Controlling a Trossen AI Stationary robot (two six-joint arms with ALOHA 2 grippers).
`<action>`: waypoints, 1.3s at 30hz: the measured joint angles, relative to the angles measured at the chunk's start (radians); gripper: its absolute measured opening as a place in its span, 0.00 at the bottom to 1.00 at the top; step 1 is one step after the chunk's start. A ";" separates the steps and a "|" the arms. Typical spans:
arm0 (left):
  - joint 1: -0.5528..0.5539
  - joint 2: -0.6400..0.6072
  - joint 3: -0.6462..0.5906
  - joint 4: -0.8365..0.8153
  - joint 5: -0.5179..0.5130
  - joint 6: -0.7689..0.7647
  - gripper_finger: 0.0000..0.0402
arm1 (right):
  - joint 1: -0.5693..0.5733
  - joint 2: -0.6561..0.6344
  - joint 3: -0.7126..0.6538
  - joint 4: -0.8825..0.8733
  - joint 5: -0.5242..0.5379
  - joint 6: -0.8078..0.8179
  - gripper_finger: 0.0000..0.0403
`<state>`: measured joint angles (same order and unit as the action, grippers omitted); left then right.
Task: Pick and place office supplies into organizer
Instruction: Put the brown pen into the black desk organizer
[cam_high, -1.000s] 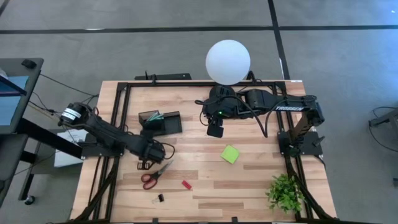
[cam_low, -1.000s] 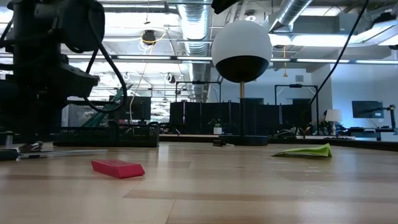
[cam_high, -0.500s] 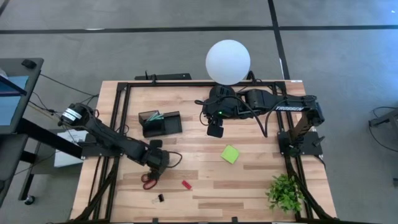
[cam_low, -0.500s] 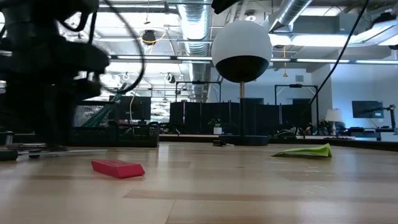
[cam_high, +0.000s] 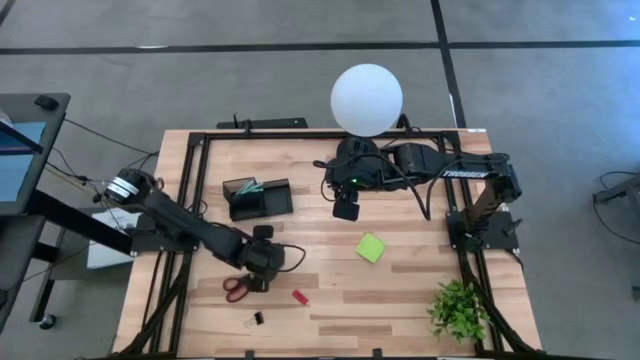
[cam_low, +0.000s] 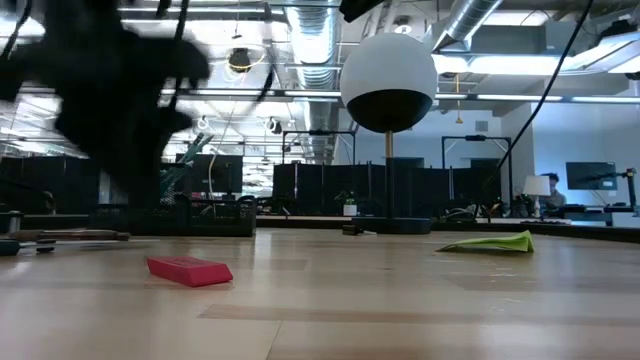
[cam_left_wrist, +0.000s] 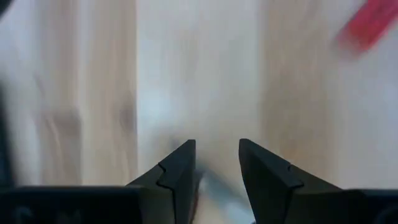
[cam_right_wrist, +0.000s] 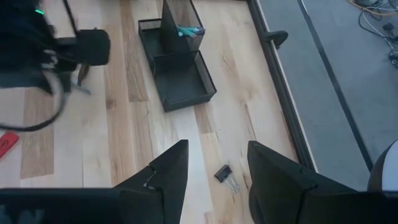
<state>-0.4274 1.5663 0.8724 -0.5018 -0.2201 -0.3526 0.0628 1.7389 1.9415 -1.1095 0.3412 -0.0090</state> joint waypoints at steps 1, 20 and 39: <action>0.002 -0.009 0.034 -0.007 -0.013 0.025 0.30 | 0.000 0.000 0.000 0.000 0.000 0.000 0.40; 0.011 -0.022 0.060 -0.653 0.115 -0.229 0.30 | 0.002 0.000 0.000 -0.020 -0.003 0.001 0.40; 0.013 -0.010 -0.057 -0.486 0.094 -0.253 0.30 | 0.000 0.000 0.000 -0.019 -0.003 0.001 0.40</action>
<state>-0.4142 1.5566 0.8150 -0.9879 -0.1265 -0.6060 0.0628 1.7390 1.9411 -1.1290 0.3386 -0.0078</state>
